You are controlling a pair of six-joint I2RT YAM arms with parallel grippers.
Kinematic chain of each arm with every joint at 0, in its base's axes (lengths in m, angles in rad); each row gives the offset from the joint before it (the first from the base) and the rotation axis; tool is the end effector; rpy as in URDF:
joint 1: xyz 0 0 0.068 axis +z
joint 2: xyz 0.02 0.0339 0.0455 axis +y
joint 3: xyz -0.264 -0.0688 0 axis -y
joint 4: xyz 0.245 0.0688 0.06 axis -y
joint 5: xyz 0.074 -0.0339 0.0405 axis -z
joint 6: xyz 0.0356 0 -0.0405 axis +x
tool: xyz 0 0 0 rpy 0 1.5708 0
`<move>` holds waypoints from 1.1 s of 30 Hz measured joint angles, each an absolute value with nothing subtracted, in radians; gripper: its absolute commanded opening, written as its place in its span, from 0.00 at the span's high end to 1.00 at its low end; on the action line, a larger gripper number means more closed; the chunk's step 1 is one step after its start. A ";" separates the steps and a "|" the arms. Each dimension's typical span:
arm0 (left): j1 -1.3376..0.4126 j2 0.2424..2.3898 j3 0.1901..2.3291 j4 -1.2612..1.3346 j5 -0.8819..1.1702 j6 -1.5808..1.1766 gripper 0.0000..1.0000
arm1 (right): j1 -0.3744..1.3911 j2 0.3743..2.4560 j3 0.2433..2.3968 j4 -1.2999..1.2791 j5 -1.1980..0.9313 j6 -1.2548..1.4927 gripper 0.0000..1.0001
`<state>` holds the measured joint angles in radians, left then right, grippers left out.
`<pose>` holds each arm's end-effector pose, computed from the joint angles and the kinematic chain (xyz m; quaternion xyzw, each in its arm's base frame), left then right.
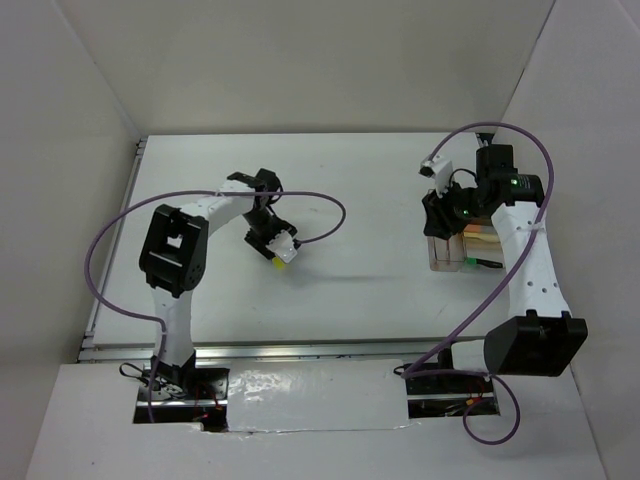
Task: Sort the stationery into containers
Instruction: Pick up the pen from the center of the board.
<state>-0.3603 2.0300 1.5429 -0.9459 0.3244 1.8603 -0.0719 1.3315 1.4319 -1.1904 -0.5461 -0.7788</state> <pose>0.3669 -0.1504 0.1818 0.8869 0.4276 -0.0716 0.1595 0.2442 0.0010 0.3616 -0.3840 0.8552 0.1440 0.3169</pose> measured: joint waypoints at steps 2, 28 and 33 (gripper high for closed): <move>-0.378 2.057 1.550 -0.957 0.309 1.858 0.36 | -0.075 1.333 1.432 -1.192 -0.554 -0.778 0.53; -0.398 1.744 1.350 -0.499 0.526 0.559 1.00 | -0.086 1.054 1.201 -0.684 -0.766 -0.076 0.44; -0.416 1.509 1.182 -0.256 0.362 0.025 1.00 | 0.024 1.030 1.124 -0.457 -0.718 0.258 0.43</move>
